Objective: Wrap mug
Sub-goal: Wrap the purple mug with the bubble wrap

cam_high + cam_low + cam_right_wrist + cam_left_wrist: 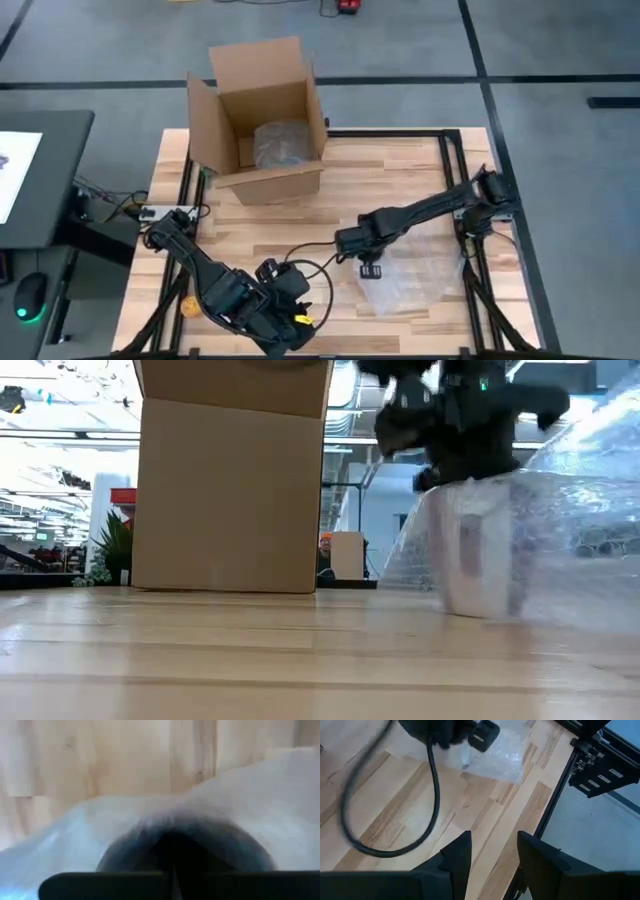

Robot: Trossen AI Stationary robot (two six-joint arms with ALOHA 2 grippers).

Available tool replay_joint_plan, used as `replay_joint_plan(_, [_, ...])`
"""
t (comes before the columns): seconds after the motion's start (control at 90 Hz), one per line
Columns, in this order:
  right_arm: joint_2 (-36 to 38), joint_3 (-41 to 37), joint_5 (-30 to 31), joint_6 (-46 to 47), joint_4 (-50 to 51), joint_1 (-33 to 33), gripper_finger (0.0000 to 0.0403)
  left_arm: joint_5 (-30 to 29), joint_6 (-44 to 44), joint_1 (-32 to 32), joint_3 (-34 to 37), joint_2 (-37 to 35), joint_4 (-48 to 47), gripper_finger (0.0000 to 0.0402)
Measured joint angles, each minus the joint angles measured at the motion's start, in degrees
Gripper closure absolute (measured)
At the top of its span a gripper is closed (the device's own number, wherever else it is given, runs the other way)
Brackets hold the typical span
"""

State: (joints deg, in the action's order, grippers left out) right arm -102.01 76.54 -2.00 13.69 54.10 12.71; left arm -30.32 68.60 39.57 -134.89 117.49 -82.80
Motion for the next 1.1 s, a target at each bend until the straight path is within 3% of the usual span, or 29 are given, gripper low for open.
replay_joint_plan(0.322, [9.05, 0.02, 0.21, 3.25, 5.43, -0.12, 0.0402, 0.0, 0.17, 0.0, 0.0, 0.0, 0.02, 0.0263])
replay_joint_plan(0.467, [10.92, -0.44, -0.01, 12.28, 4.46, -1.43, 0.0403, 0.0, 0.2, 0.0, 0.0, 0.0, 0.0, 0.0263])
replay_joint_plan(0.744, [10.7, -8.44, -2.6, 29.76, -5.97, -2.51, 0.0403, -0.42, 0.32, -0.11, 0.0, 0.0, 0.02, 0.0263])
replay_joint_plan(1.1, [1.46, -9.61, -2.47, 31.3, -8.77, -0.02, 0.0403, -1.23, -0.41, -0.65, 0.0, 0.0, 0.19, 0.0263])
